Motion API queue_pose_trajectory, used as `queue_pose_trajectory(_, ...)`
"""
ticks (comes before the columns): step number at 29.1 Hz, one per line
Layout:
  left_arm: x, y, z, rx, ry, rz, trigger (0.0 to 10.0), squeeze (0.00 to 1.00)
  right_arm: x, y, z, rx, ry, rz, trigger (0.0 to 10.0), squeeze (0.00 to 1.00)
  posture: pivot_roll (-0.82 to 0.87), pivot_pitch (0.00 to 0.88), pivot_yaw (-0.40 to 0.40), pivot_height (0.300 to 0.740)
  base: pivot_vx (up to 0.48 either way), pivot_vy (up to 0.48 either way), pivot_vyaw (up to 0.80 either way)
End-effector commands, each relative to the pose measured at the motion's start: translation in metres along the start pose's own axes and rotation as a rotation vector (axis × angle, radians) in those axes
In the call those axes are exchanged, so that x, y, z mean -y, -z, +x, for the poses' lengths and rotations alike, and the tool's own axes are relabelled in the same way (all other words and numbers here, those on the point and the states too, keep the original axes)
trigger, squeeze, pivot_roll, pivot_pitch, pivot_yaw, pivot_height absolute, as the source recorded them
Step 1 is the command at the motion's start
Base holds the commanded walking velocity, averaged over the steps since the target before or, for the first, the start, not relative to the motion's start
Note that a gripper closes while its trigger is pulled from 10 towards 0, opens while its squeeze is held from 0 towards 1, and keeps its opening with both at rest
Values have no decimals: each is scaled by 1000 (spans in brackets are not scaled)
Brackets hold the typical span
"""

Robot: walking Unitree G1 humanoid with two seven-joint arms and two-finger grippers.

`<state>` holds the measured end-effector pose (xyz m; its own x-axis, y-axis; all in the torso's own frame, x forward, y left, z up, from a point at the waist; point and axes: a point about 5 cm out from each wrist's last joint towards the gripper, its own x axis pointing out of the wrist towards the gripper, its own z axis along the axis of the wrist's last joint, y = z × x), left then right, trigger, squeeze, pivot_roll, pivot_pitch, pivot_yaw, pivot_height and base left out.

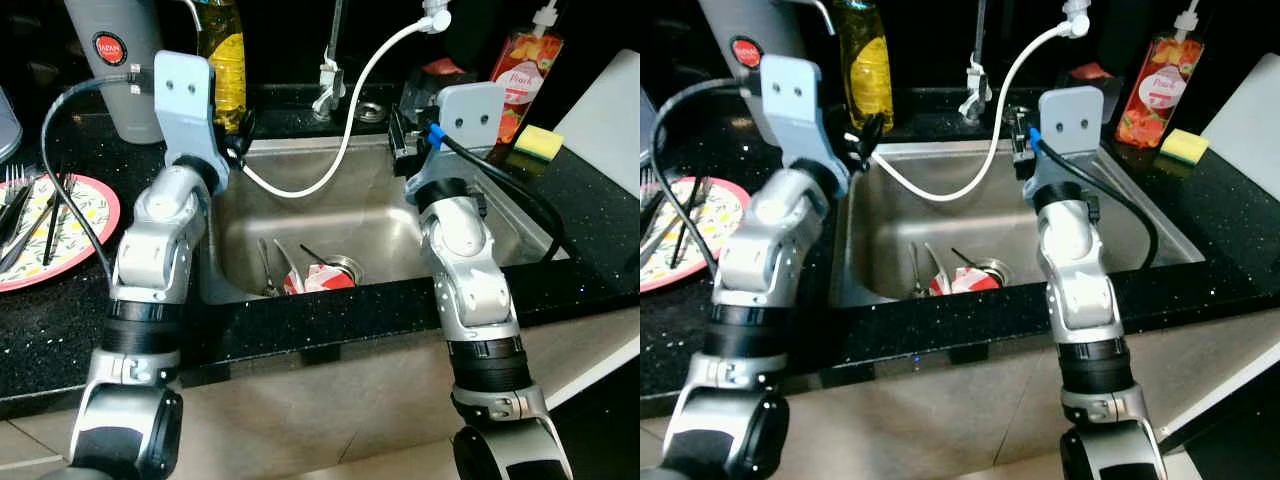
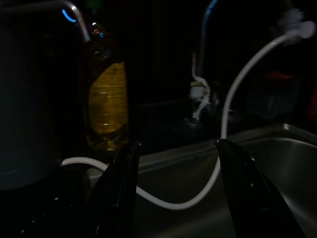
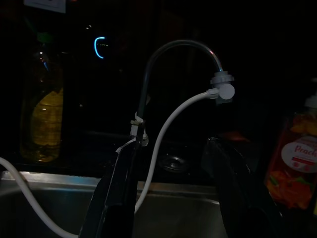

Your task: Kitchen organization

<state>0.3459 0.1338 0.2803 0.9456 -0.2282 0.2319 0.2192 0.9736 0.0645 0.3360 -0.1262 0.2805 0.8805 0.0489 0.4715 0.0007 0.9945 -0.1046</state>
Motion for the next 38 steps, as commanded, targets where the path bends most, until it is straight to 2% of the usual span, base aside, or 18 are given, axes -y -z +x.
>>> queue_pose_trajectory(1,8,5,-3,-32,42,33,10000,0,3,1,-2,-8,10,-10,10000,0,58,0,-30,740,0,0,0)
queue_pose_trajectory(4,12,7,-5,-48,67,89,10000,0,3,1,-1,-7,7,-11,10000,0,57,0,-32,740,0,0,0)
queue_pose_trajectory(9,16,4,-9,-54,99,106,10000,0,2,0,0,-3,3,-12,10000,0,58,0,-32,740,0,0,0)
queue_pose_trajectory(13,25,1,-15,-38,145,160,10000,0,3,0,0,-3,5,-13,10000,0,58,0,-27,740,0,0,0)
queue_pose_trajectory(38,18,2,-14,-55,65,163,10000,0,4,-1,1,0,5,-13,10000,0,58,0,-36,740,0,0,0)
